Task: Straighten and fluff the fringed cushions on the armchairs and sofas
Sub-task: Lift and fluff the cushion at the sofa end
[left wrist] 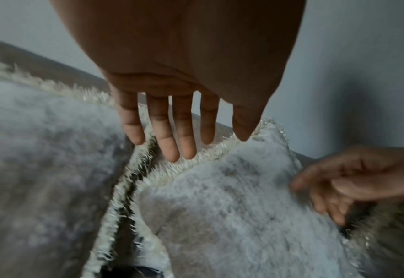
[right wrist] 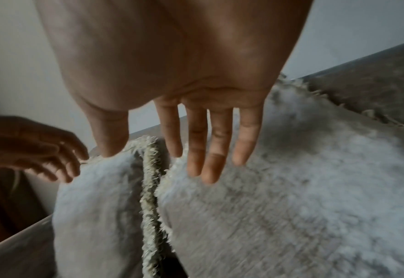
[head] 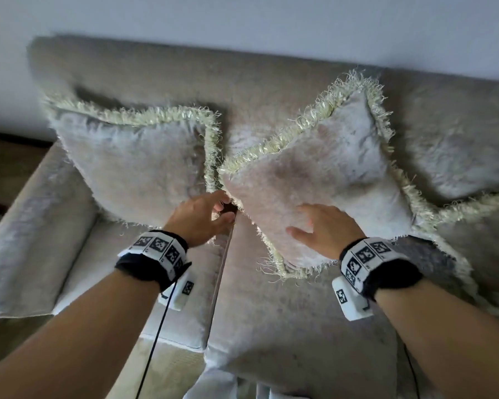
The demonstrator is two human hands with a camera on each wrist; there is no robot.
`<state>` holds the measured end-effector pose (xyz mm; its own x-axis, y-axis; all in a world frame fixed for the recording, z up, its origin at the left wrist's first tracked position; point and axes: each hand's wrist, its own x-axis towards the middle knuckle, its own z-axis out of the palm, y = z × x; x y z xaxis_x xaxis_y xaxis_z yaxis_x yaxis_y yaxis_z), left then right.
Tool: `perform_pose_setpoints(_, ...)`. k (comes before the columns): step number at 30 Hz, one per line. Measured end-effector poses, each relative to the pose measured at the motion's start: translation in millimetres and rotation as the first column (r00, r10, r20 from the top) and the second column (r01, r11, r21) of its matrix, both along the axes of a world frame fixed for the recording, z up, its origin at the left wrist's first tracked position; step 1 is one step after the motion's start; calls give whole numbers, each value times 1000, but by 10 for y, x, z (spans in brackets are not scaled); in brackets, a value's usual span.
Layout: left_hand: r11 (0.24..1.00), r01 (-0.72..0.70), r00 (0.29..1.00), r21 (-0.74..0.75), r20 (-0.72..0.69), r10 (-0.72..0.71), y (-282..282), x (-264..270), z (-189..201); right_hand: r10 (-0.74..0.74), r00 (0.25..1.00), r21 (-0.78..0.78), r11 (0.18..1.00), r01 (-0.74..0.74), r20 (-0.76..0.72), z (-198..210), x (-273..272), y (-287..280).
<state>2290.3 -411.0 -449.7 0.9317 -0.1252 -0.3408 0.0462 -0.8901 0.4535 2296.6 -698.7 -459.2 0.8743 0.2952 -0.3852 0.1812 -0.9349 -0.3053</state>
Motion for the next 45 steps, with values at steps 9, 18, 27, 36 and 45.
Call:
perform_pose_setpoints(9,994,29,1000,110,-3,-28,1054,-220,555,128,991,-117,985,-130,-31,479,-250,1114)
perform_pose_setpoints(18,1000,-8,998,27,59,7,2664,-464,530,29,1000,-133,991,-30,-5,696,-503,2674)
perform_pose_setpoints(27,991,-116,990,-65,79,121,3829,-426,290,53,997,-136,990,-45,56,741,-464,3881)
perform_pose_setpoints(36,996,-92,996,-23,-10,91,4032,-49,-115,7,1000,-127,992,-6,3,289,3,3948)
perform_pose_setpoints(45,925,-325,943,-196,3,332,4323,375,-545,-262,965,36,965,261,17,-350,351,3667)
